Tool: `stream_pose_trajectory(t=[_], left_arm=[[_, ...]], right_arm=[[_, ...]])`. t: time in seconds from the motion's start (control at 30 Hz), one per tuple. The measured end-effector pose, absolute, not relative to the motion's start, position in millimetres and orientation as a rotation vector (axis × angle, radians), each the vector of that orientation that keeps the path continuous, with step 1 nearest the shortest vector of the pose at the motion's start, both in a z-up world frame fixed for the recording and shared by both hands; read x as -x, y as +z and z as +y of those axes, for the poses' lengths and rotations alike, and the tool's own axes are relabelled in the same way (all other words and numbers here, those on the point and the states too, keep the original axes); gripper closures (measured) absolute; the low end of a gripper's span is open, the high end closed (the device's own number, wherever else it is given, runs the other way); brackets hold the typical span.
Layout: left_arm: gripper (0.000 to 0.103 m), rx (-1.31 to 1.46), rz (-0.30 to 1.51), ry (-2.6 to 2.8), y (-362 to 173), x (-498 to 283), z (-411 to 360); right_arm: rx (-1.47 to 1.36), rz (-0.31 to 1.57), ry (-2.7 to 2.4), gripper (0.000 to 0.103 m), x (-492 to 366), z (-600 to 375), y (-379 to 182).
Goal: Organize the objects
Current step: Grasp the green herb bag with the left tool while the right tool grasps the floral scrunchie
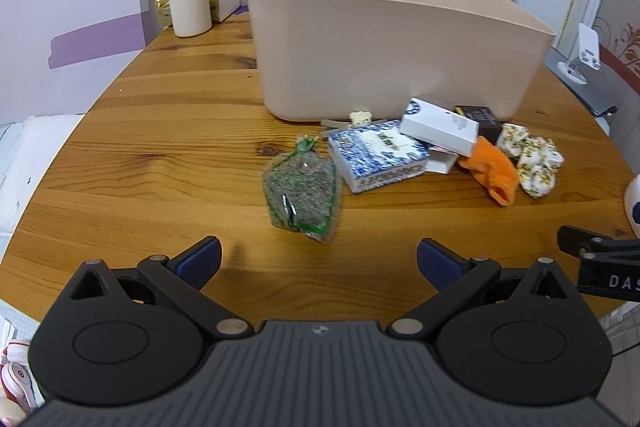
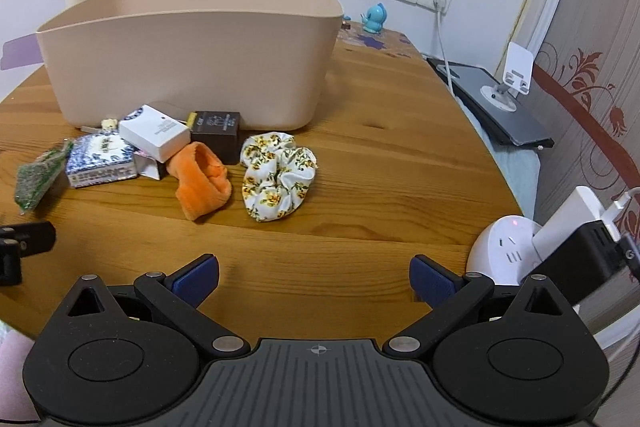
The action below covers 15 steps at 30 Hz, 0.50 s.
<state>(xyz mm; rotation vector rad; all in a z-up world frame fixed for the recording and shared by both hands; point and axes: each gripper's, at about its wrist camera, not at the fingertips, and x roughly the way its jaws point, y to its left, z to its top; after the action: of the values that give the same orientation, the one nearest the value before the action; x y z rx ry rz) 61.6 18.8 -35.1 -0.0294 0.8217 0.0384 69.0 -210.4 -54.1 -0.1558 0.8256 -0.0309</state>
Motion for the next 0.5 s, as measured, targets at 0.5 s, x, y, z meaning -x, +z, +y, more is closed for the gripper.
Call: stream_pose_trajectory(t=[0.5], left_arm=[[0.0,-0.003,0.838,0.024,-53,-98,33]], right_arm=[[0.124,0.817,0.017,0.009,-116,-215,-74]])
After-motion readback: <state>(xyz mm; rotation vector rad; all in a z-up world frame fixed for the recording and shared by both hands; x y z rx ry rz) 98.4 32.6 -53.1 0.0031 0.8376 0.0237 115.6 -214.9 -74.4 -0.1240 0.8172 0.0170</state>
